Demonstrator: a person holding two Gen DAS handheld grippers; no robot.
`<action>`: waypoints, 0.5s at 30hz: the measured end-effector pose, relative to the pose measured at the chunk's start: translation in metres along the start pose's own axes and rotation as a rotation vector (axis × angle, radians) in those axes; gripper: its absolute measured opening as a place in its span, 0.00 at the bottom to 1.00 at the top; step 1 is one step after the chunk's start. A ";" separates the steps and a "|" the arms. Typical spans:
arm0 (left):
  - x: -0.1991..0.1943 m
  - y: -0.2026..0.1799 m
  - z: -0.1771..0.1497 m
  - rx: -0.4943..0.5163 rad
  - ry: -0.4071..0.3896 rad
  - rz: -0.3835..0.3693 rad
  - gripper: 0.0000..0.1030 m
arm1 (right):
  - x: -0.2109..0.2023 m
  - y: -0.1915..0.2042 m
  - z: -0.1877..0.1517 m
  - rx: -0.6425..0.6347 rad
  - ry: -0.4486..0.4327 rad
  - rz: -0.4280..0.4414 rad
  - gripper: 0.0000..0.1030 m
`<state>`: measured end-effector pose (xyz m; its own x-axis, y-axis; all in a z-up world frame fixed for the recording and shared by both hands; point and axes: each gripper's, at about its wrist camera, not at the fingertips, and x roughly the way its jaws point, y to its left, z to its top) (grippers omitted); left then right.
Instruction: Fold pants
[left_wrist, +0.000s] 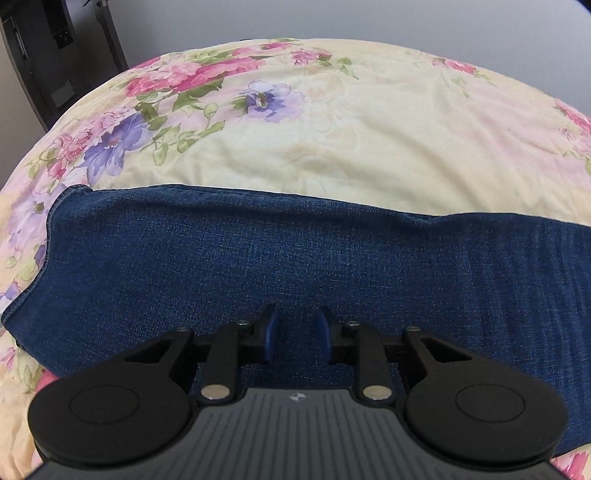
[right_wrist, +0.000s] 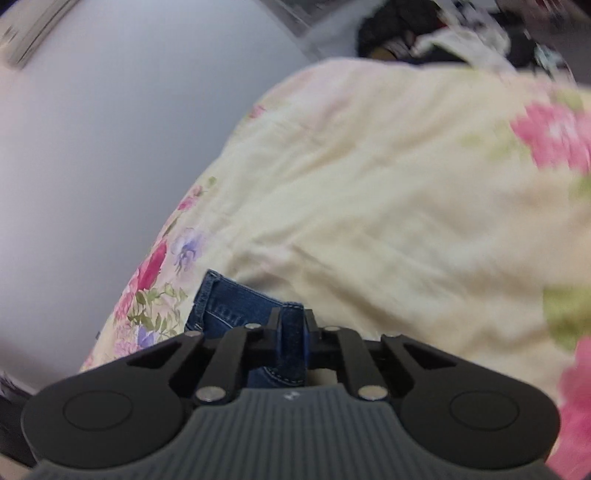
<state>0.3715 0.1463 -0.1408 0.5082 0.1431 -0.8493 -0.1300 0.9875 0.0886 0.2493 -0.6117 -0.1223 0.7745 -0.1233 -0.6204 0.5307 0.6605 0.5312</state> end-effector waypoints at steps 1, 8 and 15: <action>0.002 0.000 0.000 0.002 0.003 -0.001 0.30 | 0.004 0.002 0.001 -0.037 0.011 -0.029 0.02; 0.002 0.004 0.002 -0.012 0.008 -0.022 0.30 | 0.041 -0.014 -0.019 -0.082 0.106 -0.155 0.04; -0.035 0.043 0.006 -0.139 -0.091 -0.110 0.43 | 0.004 0.045 -0.011 -0.407 0.055 -0.296 0.35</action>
<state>0.3530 0.1839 -0.1048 0.6000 0.0467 -0.7986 -0.1828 0.9799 -0.0801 0.2726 -0.5742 -0.1075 0.5856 -0.3171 -0.7460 0.5395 0.8393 0.0667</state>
